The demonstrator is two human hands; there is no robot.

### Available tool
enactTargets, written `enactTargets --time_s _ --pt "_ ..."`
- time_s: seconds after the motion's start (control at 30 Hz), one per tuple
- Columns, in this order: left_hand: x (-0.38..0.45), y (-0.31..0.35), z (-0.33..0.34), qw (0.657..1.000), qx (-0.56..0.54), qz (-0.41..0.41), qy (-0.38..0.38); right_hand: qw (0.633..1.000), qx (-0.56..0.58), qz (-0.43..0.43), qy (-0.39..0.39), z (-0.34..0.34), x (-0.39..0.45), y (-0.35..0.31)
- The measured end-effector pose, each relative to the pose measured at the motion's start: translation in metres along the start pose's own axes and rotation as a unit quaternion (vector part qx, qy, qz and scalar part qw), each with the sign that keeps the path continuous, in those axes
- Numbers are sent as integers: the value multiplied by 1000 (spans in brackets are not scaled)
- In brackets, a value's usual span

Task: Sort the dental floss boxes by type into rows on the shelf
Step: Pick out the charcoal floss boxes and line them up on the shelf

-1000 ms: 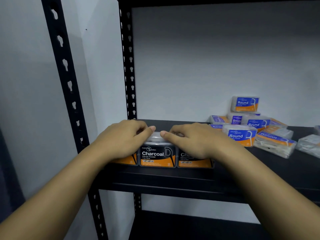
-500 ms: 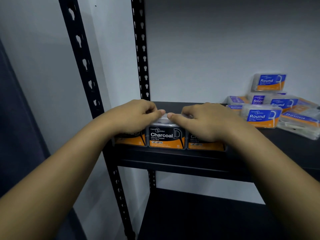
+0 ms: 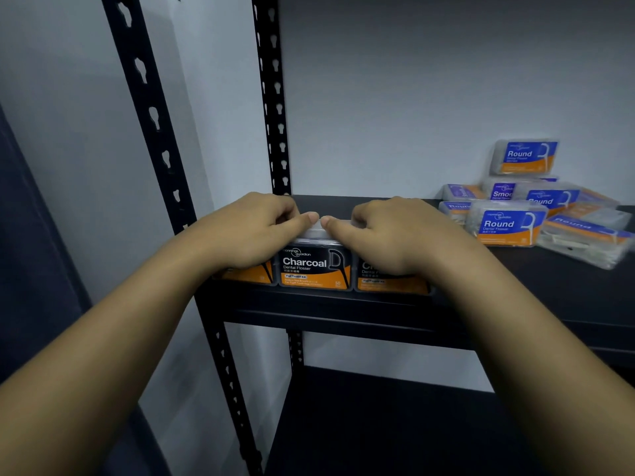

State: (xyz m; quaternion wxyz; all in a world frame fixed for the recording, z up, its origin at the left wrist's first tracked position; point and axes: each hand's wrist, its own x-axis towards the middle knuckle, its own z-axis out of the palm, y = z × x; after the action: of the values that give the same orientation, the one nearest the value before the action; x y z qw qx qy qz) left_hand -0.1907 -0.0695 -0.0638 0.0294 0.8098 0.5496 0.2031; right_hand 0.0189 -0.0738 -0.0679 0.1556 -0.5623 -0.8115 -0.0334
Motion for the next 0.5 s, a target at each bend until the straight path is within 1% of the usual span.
enactTargets --time_s 0.2,0.5 --pt "-3 -1 -2 1000 -2 15 -4 1000 2 -10 0 -2 -4 -3" --pt "-5 -2 -2 1000 -4 27 -4 1000 -2 4 2 0 -7 -6"
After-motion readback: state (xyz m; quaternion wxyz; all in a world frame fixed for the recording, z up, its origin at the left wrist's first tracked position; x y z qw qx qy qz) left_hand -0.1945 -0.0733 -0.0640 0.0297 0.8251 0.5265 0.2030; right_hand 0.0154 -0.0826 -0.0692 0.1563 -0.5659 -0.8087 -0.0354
